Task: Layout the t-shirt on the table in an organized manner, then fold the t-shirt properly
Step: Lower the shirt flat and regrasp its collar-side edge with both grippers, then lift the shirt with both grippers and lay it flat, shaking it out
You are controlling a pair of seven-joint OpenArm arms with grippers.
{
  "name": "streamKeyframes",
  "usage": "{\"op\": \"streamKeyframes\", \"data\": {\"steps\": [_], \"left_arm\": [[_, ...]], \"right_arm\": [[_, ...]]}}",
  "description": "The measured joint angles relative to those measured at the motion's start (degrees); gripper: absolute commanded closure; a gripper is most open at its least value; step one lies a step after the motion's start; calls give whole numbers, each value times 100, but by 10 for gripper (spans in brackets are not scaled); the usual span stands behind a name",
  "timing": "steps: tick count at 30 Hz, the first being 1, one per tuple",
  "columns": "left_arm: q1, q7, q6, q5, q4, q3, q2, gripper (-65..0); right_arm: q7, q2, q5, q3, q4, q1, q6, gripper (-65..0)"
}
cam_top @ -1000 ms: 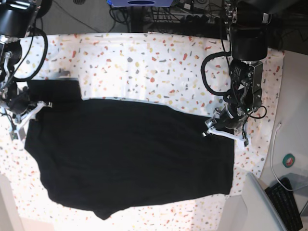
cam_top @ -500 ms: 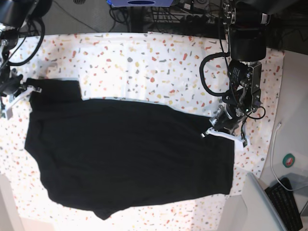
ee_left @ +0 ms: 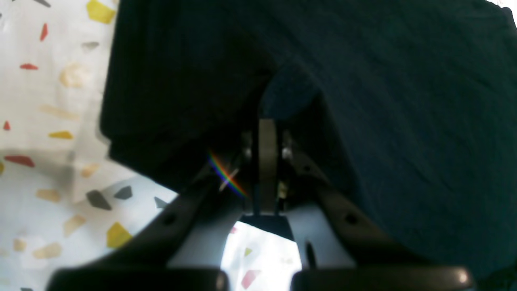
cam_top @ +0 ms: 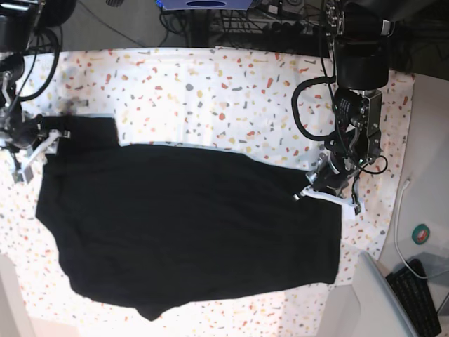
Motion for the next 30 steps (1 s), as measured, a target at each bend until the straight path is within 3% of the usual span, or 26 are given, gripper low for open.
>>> {"op": "streamKeyframes", "data": {"steps": [9, 11, 15, 20, 23, 30], "left_arm": [[0, 7, 20, 0, 0, -35, -7, 0], [0, 2, 20, 0, 0, -33, -13, 0], [0, 4, 17, 0, 0, -20, -11, 0], [323, 22, 31, -11, 341, -42, -9, 0], [780, 11, 26, -39, 977, -55, -55, 0], [2103, 28, 37, -26, 2157, -72, -284, 0]], "right_arm": [[647, 50, -2, -24, -883, 184, 22, -357], [645, 66, -2, -33, -883, 188, 22, -291], [645, 81, 2, -15, -881, 118, 24, 0], [529, 59, -4, 11, -341, -271, 28, 0], [105, 22, 9, 13, 199, -627, 28, 0], [-160, -452, 0, 455, 949, -1287, 28, 0]]}}
